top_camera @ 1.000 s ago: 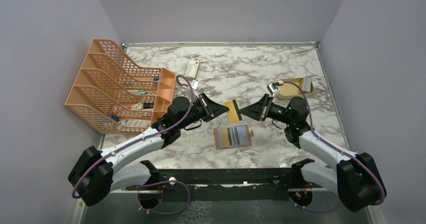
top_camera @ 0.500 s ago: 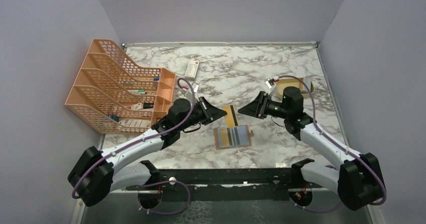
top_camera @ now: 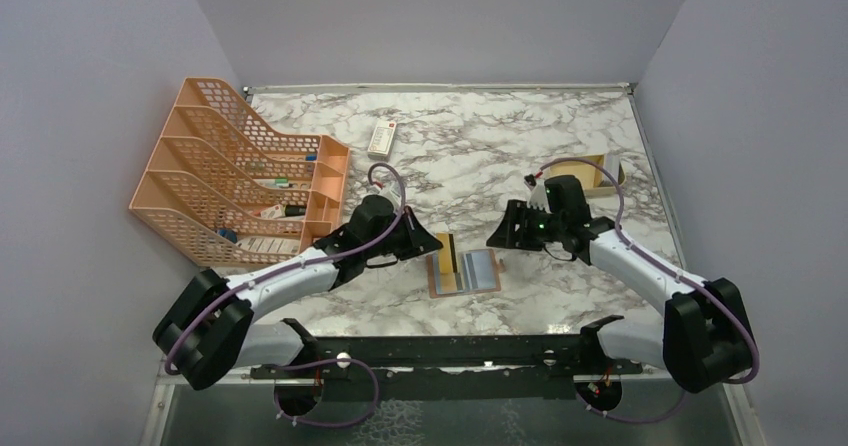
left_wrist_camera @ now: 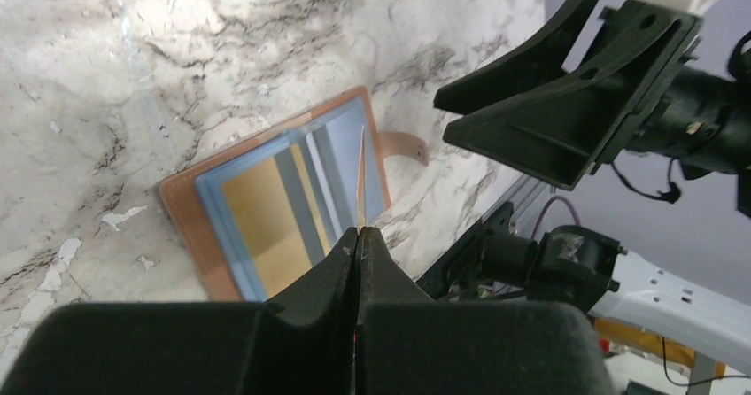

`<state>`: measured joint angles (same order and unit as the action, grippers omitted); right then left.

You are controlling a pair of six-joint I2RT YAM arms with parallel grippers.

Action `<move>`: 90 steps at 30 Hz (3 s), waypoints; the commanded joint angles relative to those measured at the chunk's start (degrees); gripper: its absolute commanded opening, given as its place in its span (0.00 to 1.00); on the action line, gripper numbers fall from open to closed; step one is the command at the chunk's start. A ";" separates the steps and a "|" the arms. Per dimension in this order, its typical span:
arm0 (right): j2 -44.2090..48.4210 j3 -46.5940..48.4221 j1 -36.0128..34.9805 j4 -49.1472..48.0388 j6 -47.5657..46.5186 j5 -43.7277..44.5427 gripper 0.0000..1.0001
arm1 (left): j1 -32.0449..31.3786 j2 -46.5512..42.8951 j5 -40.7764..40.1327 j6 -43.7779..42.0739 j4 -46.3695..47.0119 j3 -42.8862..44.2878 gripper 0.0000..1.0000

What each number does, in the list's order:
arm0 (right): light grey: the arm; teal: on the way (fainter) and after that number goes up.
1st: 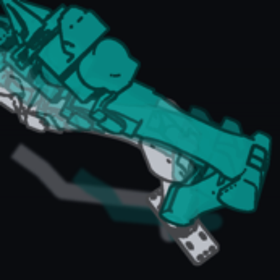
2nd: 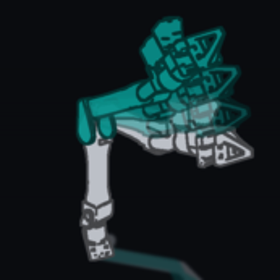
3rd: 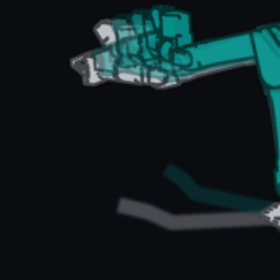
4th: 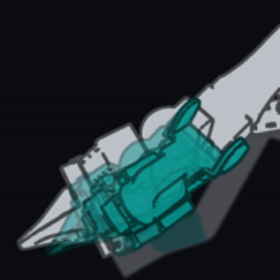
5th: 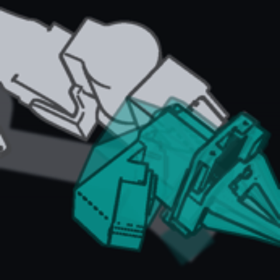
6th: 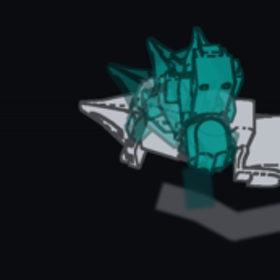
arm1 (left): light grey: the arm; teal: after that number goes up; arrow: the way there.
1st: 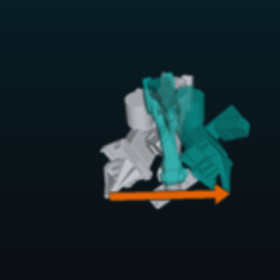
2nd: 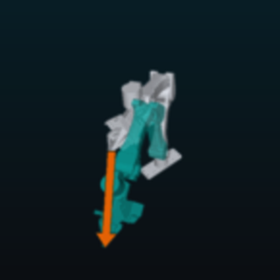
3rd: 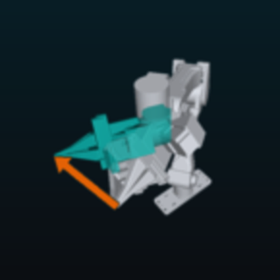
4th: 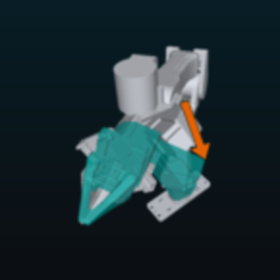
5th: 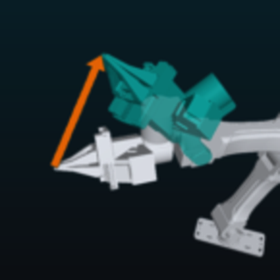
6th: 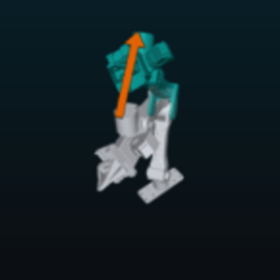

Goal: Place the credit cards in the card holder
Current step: Insert the credit card into the card holder.

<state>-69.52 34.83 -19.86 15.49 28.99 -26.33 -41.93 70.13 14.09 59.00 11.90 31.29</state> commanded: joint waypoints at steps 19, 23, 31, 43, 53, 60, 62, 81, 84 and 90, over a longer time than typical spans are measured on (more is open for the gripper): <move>-10.22 5.42 -12.31 8.97 -2.58 18.88 0.47 | 2.29 17.44 18.46 -3.97 5.07 6.42 0.00; -10.85 5.13 -12.40 8.93 -2.78 19.83 0.39 | 2.29 18.67 19.03 -4.16 5.06 7.17 0.00; -10.64 3.83 -12.40 7.75 -2.75 19.54 0.28 | 2.35 20.40 19.20 -4.33 4.98 7.38 0.00; -10.31 2.02 -12.46 6.39 -2.53 19.21 0.26 | 2.38 21.78 17.51 -3.42 4.97 6.88 0.00; -9.46 1.27 -12.49 6.18 -2.47 19.30 0.24 | 2.38 23.70 16.85 -3.11 5.67 6.94 0.00; -8.78 0.54 -12.48 5.60 -1.26 18.87 0.23 | 2.38 24.53 16.90 -3.03 6.41 7.21 0.00; -8.39 0.18 -12.49 5.31 -0.53 18.86 0.23 | 2.38 24.61 16.73 -3.06 6.40 7.08 0.00; -6.67 -1.33 -12.49 4.91 0.60 18.34 0.20 | 2.40 26.20 12.31 -3.62 6.47 6.83 0.00; -6.85 -1.60 -12.46 4.52 0.95 17.88 0.20 | 2.38 26.76 12.31 -3.63 6.60 7.03 0.00; -6.72 -1.88 -12.46 4.11 1.33 17.70 0.20 | 2.38 26.99 11.92 -3.71 6.67 7.38 0.00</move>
<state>-76.73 34.09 -31.92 20.29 29.69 -8.34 -39.75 96.14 28.93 56.05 18.44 37.26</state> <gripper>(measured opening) 0.201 0.010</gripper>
